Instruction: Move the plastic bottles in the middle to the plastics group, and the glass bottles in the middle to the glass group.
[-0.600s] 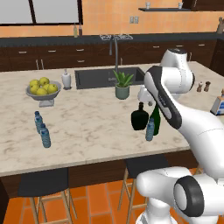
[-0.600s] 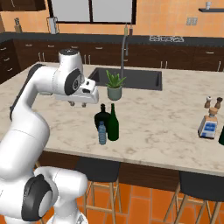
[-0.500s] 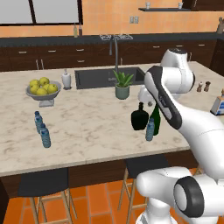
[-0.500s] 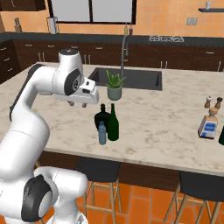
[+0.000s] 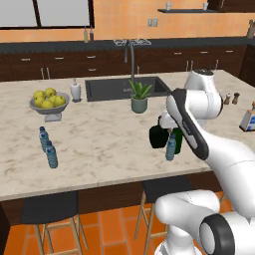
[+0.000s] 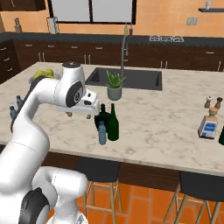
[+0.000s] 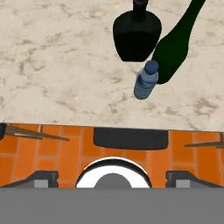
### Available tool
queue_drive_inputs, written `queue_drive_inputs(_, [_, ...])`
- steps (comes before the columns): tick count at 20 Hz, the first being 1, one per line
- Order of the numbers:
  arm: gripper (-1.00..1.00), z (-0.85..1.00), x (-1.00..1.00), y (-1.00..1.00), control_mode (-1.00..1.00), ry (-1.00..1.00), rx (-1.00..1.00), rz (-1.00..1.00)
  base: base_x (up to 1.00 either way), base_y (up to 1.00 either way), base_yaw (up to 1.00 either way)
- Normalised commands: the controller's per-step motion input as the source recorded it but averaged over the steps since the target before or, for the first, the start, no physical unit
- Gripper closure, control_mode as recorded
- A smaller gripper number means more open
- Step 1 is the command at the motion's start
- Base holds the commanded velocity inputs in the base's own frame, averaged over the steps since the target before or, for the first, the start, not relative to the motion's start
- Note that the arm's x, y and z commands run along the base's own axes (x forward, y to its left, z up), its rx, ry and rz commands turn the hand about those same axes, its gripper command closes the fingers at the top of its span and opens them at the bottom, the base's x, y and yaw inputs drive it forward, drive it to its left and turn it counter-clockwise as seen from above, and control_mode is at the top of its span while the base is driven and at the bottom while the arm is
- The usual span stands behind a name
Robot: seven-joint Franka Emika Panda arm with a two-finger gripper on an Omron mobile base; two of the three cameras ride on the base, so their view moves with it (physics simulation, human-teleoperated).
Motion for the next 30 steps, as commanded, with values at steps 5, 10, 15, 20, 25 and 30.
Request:
queue_drive_inputs(5, [-1.00, -0.89, 0.41, -0.18, -1.00, -0.17, 0.00, -0.05, 0.00, 0.00, 0.00])
queue_drive_inputs(10, [-1.00, -0.29, 0.39, -0.17, -1.00, -0.17, -0.03, -0.08, 0.00, 0.00, 0.00])
queue_drive_inputs(15, [-1.00, 0.00, 0.24, -0.16, -1.00, 0.07, -0.09, -0.11, 0.00, 0.00, 0.00])
queue_drive_inputs(20, [-1.00, -0.18, 0.40, -0.18, -1.00, 0.06, 0.00, -0.02, 0.00, 0.00, 0.00])
queue_drive_inputs(25, [-1.00, -0.35, 0.37, -0.21, -1.00, 0.00, 0.00, 0.00, 0.00, 0.00, 0.00])
queue_drive_inputs(30, [-1.00, -0.39, 0.24, 0.00, -1.00, 0.02, 0.00, 0.01, 0.00, 0.00, 0.00])
